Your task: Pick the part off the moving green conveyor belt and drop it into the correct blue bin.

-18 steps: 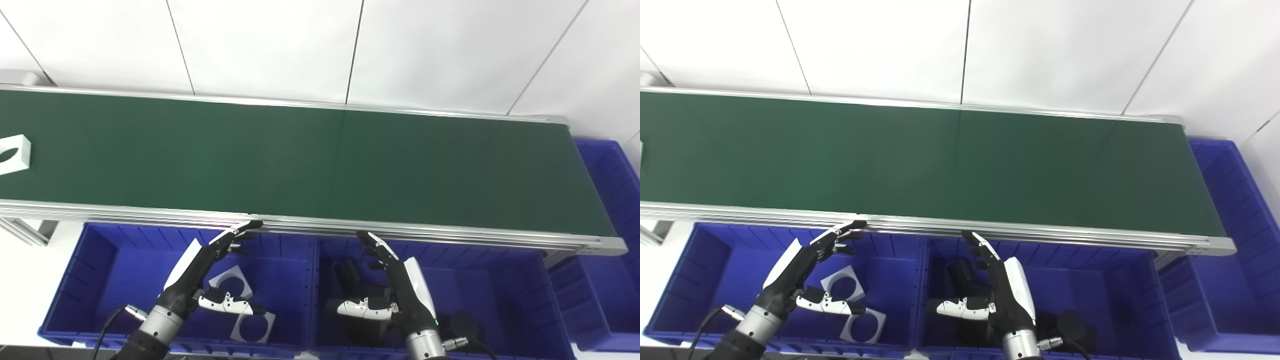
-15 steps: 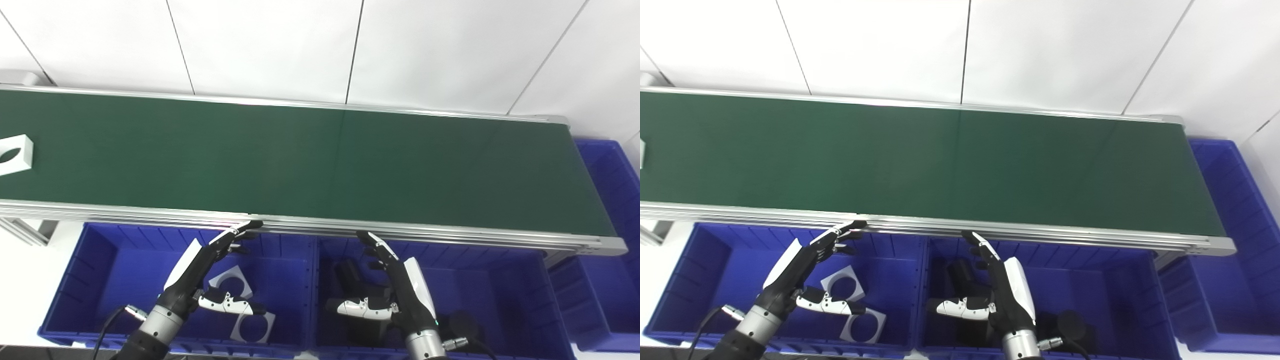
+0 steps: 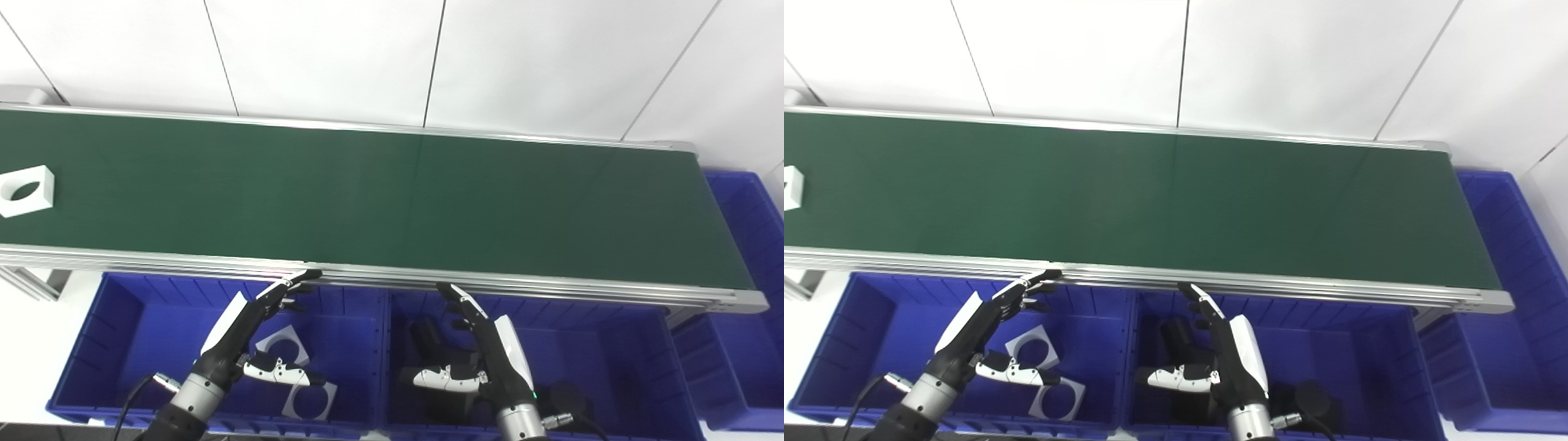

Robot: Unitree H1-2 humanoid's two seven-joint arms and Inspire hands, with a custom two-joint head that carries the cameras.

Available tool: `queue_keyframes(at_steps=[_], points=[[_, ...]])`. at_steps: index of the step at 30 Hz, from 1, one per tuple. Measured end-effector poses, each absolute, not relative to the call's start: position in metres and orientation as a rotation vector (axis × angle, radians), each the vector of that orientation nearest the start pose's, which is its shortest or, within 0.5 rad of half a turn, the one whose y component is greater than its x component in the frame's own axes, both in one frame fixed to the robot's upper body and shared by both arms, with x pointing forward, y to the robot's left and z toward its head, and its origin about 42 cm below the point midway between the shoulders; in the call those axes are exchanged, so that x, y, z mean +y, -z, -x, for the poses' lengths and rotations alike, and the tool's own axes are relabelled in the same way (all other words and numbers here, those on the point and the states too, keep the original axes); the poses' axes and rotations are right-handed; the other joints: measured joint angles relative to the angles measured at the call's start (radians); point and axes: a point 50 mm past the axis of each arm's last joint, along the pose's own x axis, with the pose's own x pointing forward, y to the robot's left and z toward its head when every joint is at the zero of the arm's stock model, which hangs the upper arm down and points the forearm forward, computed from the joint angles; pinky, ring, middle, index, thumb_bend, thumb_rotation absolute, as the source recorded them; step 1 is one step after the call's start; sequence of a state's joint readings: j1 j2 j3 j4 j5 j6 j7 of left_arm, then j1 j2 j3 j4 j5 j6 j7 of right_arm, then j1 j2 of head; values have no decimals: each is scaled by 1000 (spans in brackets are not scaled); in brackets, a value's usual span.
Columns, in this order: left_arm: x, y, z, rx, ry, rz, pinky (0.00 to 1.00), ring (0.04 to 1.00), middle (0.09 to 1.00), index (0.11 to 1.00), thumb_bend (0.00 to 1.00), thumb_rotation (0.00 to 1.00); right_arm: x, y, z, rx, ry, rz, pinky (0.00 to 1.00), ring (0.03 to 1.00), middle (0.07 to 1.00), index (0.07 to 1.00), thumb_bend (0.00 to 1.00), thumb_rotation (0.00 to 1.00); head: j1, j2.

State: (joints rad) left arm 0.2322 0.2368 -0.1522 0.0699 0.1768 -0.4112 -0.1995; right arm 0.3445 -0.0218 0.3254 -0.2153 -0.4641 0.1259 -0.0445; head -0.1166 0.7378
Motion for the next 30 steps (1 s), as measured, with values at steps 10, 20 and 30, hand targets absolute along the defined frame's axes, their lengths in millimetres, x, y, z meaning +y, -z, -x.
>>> queue_keyframes(at_steps=[10, 20, 30], points=[[245, -42, -186, -51, 415, -381, 705, 838, 894, 856, 791, 60, -154, -72, -162, 190, -177, 403, 797, 861, 883, 862, 723, 0, 176, -52], [213, -24, -181, -27, 428, -362, 662, 826, 886, 853, 825, 136, -184, -61, -157, 189, -174, 409, 803, 863, 896, 879, 707, 0, 385, -153], [203, -17, -180, -24, 426, -391, 691, 834, 895, 864, 819, 167, -191, -56, -156, 196, -178, 406, 786, 858, 892, 874, 704, 0, 371, -160]])
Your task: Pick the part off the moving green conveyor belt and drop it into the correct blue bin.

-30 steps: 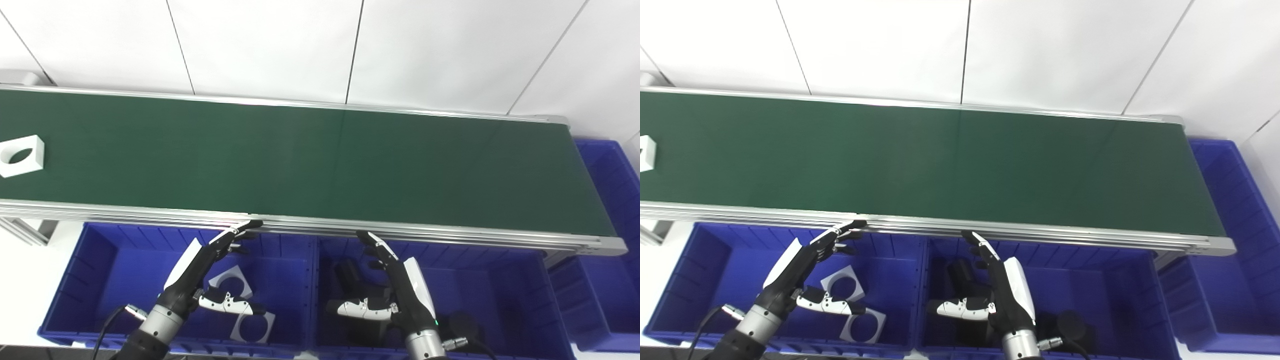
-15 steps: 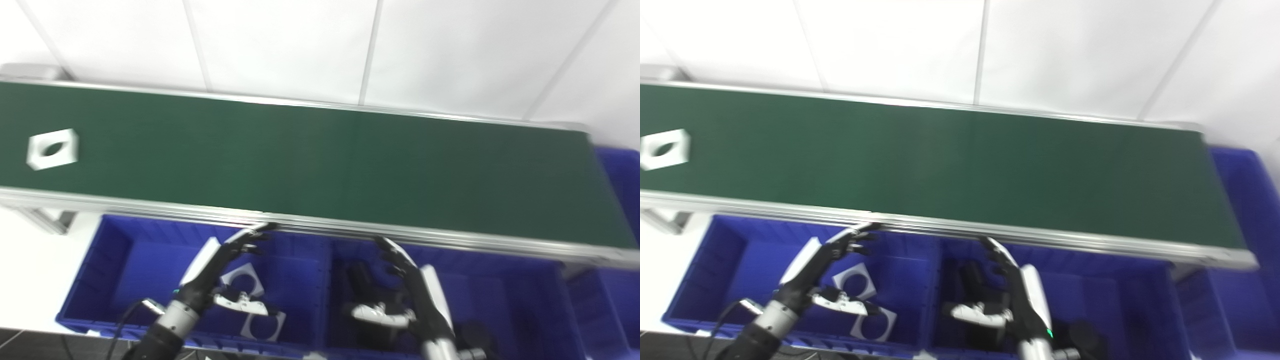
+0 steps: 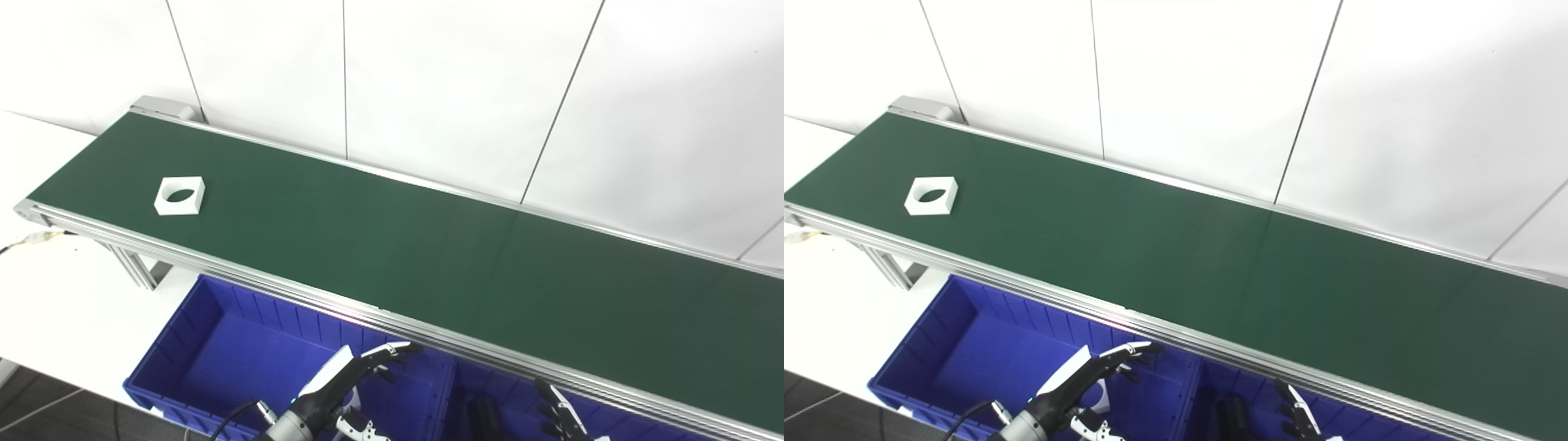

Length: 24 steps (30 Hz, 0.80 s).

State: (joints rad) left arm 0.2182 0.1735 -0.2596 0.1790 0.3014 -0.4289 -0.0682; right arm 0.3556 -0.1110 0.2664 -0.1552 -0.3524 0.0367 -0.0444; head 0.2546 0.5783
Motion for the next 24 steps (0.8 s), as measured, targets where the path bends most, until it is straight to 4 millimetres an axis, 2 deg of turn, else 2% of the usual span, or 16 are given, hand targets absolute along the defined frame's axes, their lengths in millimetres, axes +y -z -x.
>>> queue_keyframes(at_steps=[12, 15, 24], points=[[204, -15, -179, -21, 427, -398, 706, 842, 896, 863, 813, 176, -191, -55, -155, 187, -179, 398, 783, 845, 866, 857, 727, 0, -29, -2], [206, -15, -179, -22, 434, -405, 684, 840, 902, 866, 808, 161, -190, -55, -155, 177, -179, 396, 778, 842, 868, 858, 735, 0, -43, -3], [208, -14, -178, -16, 424, -390, 708, 843, 898, 865, 817, 177, -189, -54, -154, 177, -176, 400, 767, 836, 858, 849, 745, 0, -93, -28]])
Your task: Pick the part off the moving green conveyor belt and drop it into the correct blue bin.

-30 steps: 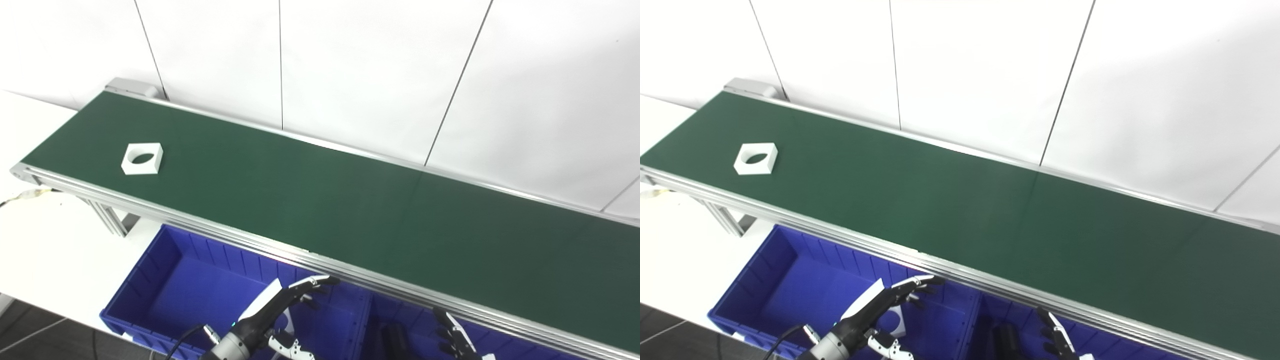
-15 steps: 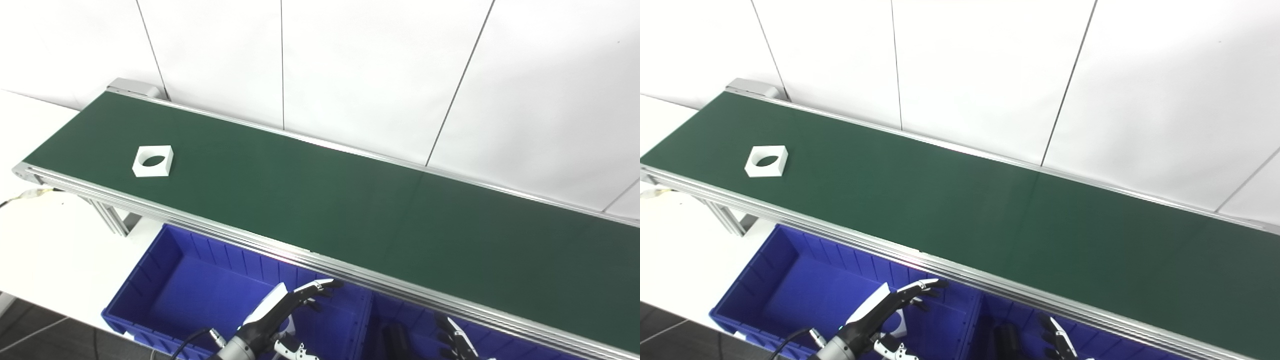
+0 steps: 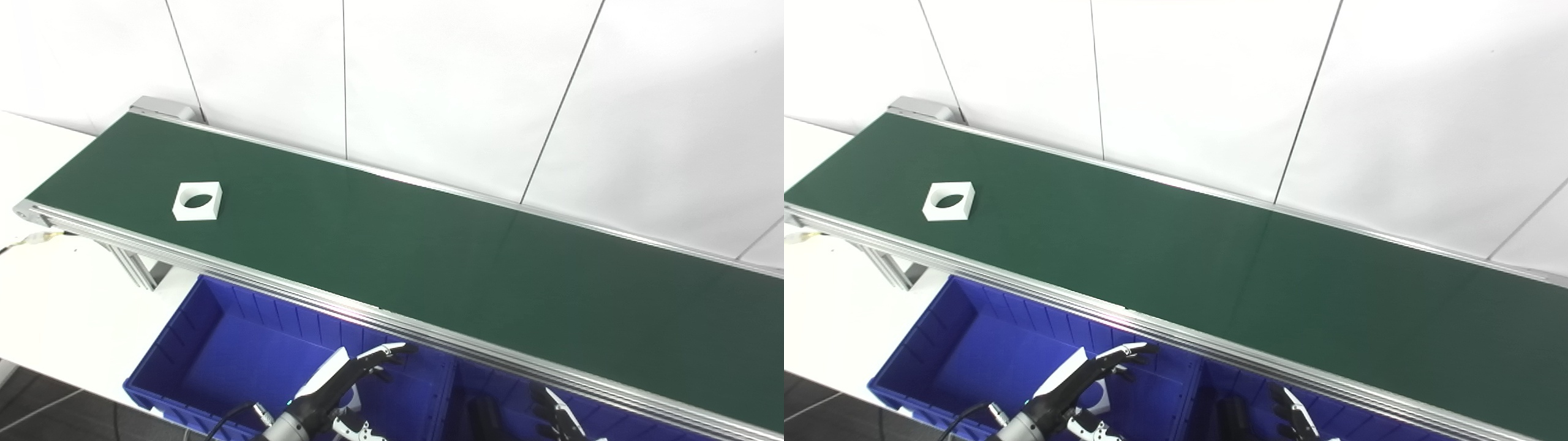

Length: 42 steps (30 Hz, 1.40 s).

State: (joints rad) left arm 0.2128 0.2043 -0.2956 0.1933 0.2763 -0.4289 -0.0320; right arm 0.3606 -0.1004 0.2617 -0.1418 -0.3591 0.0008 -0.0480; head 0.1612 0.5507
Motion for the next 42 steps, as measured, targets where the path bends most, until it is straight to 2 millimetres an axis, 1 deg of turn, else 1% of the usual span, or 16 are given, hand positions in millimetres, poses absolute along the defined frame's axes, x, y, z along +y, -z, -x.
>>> queue_keyframes(at_steps=[2, 3, 4, 5, 8, 9, 11, 14, 21, 24, 31, 42], points=[[208, -14, -178, -17, 422, -392, 701, 845, 900, 866, 817, 171, -189, -53, -153, 180, -176, 400, 769, 835, 861, 849, 748, 0, -5, -6], [208, -14, -178, -17, 422, -392, 700, 845, 901, 866, 818, 173, -188, -52, -153, 183, -176, 399, 764, 832, 858, 847, 752, 0, -12, -20], [208, -14, -178, -17, 422, -393, 701, 846, 901, 866, 819, 178, -188, -52, -152, 185, -175, 399, 763, 831, 857, 845, 753, 0, -12, -20], [208, -14, -177, -16, 423, -394, 703, 848, 901, 865, 820, 192, -188, -51, -152, 188, -175, 399, 760, 829, 853, 842, 757, 0, -12, -34], [209, -12, -176, -11, 424, -397, 705, 847, 899, 862, 821, 198, -187, -48, -150, 176, -178, 397, 751, 825, 848, 836, 761, 0, -12, -43], [210, -11, -176, -9, 423, -399, 704, 845, 898, 860, 819, 182, -187, -48, -150, 171, -178, 397, 746, 823, 844, 835, 759, 0, -8, -57], [210, -10, -175, -4, 426, -403, 697, 840, 897, 860, 819, 167, -187, -47, -150, 170, -177, 400, 744, 823, 840, 833, 759, 0, -8, -57], [212, -6, -173, 9, 428, -409, 684, 829, 890, 853, 827, 139, -188, -45, -149, 172, -168, 399, 754, 829, 843, 839, 753, 0, 12, -92], [208, -3, -175, 5, 427, -415, 655, 803, 878, 841, 849, 122, -190, -36, -147, 178, -172, 397, 767, 834, 843, 842, 754, 0, 27, -120], [208, -4, -178, -1, 419, -419, 649, 798, 877, 836, 856, 103, -190, -35, -147, 182, -172, 398, 772, 837, 845, 843, 752, 0, 27, -123], [207, 0, -175, 11, 428, -419, 659, 803, 871, 831, 865, 133, -190, -35, -149, 179, -168, 396, 768, 832, 842, 843, 756, 0, 31, -129], [206, 0, -175, 5, 433, -423, 661, 797, 863, 824, 871, 126, -191, -35, -148, 180, -167, 396, 778, 836, 843, 844, 752, 0, 37, -130]])
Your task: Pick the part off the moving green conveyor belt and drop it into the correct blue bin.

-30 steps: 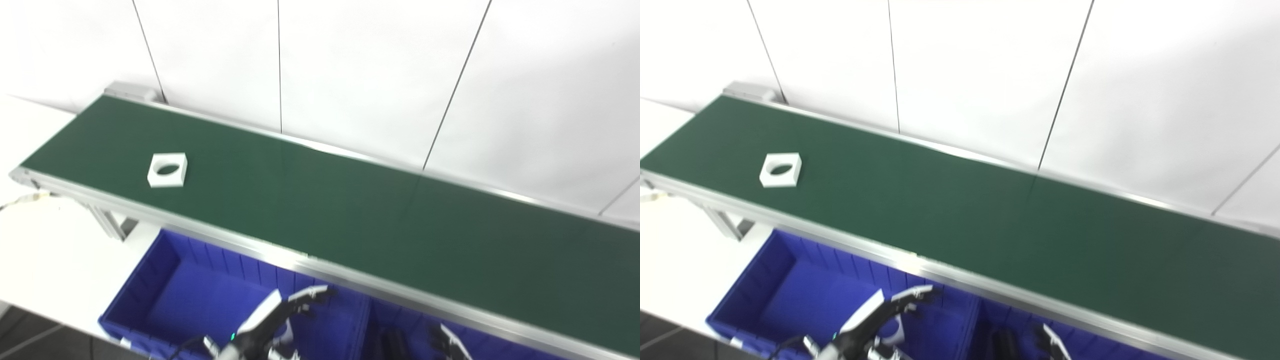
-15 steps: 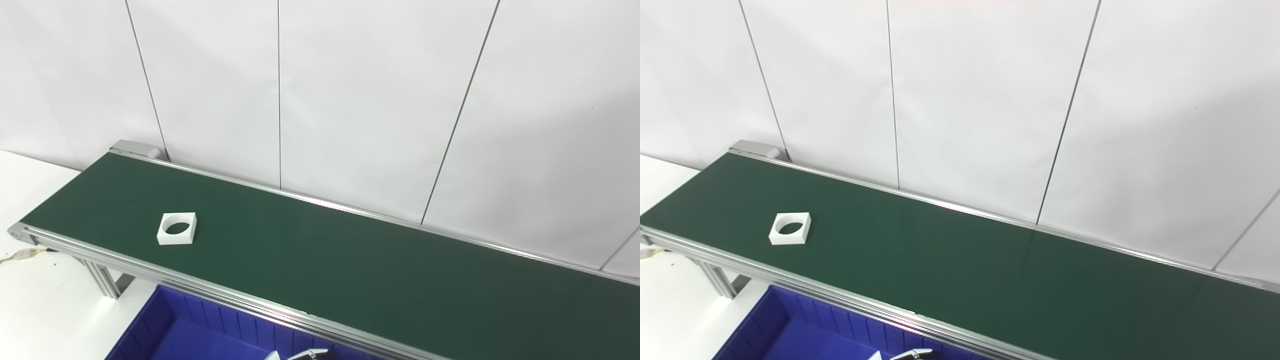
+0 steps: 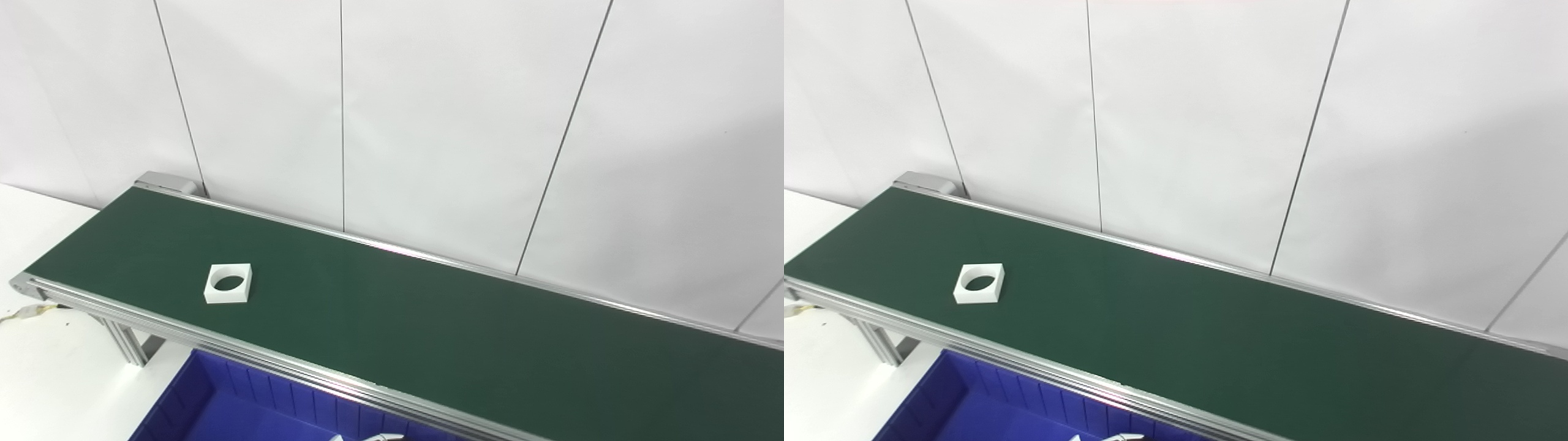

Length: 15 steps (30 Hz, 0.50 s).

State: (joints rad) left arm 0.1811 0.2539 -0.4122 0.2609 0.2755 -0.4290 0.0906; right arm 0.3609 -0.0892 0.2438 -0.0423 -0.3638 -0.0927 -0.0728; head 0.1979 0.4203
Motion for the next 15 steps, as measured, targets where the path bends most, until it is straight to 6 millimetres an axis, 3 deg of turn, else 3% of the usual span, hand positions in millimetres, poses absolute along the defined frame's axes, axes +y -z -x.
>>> queue_keyframes(at_steps=[15], points=[[206, 0, -176, 3, 421, -416, 648, 799, 859, 822, 874, 141, -191, -34, -149, 182, -167, 394, 772, 836, 844, 843, 753, 0, -5, -2]])
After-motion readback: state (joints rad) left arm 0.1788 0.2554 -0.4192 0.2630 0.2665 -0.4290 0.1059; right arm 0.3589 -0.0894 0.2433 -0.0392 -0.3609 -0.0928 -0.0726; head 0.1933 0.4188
